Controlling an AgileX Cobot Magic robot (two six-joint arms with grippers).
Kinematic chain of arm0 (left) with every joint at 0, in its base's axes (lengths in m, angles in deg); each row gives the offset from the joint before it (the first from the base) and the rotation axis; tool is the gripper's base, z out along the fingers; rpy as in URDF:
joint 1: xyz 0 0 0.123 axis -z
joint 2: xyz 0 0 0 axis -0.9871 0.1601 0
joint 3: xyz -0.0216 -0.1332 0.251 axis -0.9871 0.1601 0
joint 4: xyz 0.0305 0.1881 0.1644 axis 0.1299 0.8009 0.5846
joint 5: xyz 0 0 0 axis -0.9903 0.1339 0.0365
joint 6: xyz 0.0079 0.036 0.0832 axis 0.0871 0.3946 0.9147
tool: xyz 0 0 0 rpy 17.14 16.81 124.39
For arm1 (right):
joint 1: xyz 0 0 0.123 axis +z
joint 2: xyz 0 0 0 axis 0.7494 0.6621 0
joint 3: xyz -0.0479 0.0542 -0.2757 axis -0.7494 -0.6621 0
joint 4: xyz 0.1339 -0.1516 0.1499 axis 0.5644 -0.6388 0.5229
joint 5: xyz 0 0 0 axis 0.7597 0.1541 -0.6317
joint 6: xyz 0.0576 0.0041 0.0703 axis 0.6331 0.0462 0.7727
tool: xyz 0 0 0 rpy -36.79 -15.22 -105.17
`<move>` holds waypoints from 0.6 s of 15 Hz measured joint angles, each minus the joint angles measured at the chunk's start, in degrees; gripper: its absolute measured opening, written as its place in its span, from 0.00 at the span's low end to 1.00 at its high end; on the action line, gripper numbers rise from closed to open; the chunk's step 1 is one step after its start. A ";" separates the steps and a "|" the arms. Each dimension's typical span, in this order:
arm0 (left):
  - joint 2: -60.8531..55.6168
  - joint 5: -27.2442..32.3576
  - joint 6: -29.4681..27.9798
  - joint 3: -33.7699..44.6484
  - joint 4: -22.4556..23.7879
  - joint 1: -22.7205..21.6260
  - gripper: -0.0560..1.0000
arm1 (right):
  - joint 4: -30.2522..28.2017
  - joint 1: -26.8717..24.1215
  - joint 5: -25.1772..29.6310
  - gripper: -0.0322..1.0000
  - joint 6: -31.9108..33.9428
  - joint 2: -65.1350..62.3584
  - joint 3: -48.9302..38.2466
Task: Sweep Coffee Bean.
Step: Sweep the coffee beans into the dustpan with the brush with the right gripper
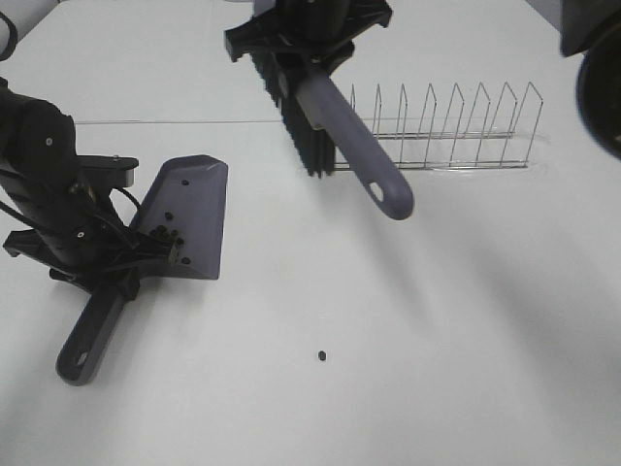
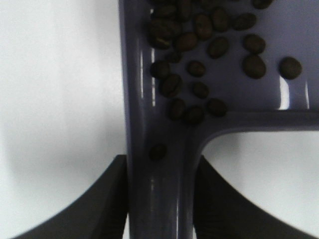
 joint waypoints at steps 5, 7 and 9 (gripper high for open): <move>-0.06 3.15 0.23 -0.11 -0.06 0.00 0.39 | -1.26 -2.46 -0.11 0.37 9.74 -19.82 -36.90; -0.06 3.55 0.23 -0.11 -0.06 0.00 0.39 | -1.26 -2.46 -0.23 0.37 13.18 -25.15 -48.24; -0.11 4.64 0.46 -0.11 -0.06 0.00 0.39 | -1.26 -2.46 -3.84 0.37 17.19 -31.46 -58.79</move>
